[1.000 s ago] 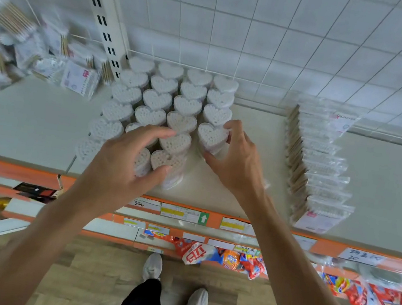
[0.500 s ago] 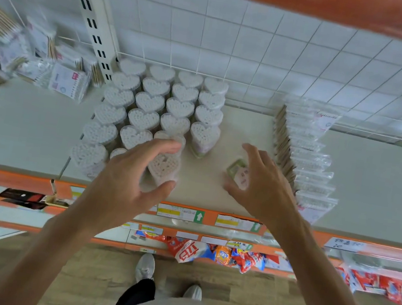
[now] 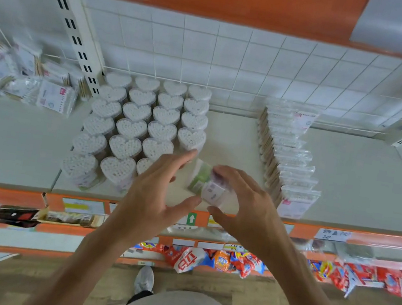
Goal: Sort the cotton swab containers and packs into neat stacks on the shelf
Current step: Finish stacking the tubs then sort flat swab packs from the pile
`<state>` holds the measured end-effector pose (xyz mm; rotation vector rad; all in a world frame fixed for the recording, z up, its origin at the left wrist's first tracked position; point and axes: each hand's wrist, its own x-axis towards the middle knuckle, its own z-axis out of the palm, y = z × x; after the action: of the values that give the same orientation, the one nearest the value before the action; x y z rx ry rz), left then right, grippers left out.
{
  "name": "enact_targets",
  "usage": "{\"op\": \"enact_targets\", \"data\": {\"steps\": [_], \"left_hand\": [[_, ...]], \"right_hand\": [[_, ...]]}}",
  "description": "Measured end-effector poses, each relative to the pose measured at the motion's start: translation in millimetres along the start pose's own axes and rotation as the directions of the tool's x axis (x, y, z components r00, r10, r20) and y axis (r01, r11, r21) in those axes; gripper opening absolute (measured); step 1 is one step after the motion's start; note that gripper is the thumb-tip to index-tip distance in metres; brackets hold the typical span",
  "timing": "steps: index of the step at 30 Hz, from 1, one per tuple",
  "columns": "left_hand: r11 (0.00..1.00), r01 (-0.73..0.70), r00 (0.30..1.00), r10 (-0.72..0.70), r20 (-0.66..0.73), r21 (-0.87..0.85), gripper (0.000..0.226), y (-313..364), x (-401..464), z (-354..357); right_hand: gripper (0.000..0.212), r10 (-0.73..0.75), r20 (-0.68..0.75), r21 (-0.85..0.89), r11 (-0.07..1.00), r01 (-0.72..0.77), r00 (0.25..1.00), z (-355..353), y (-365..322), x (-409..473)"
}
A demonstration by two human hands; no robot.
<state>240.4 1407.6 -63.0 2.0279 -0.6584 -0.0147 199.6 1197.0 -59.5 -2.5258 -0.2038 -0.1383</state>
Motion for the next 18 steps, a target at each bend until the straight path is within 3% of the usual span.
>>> {"op": "enact_targets", "data": {"steps": [8,11,13,15,16,18], "left_hand": [[0.999,0.006,0.997,-0.002,0.074,-0.048,0.05,-2.3,3.6,-8.0],[0.999,-0.006,1.0,0.006,0.011,-0.047,0.049,0.0,-0.6,-4.3],[0.999,-0.009,0.997,0.006,-0.083,-0.038,0.049,3.3,-4.2,1.2],[0.998,0.003,0.99,-0.011,-0.141,-0.055,0.049,4.0,-9.2,7.7],[0.998,0.008,0.988,-0.016,-0.152,-0.054,0.049,3.7,-12.0,11.1],[1.0,-0.004,0.988,0.007,-0.152,0.024,0.049,1.3,-17.6,16.5]], "right_hand": [[0.074,-0.046,0.011,0.04,0.998,0.045,0.999,-4.0,-11.8,-15.4],[0.087,0.063,0.009,0.111,0.992,-0.064,0.998,2.2,-5.4,-21.3],[0.091,0.254,0.083,0.369,0.89,-0.267,0.964,4.2,-4.2,-25.0],[0.078,0.379,0.166,0.621,0.677,-0.395,0.91,7.9,-7.8,-25.8],[0.066,0.416,0.174,0.676,0.609,-0.415,0.893,9.8,-11.0,-24.3],[0.046,0.446,0.139,0.714,0.573,-0.402,0.884,13.4,-18.1,-21.7]]}}
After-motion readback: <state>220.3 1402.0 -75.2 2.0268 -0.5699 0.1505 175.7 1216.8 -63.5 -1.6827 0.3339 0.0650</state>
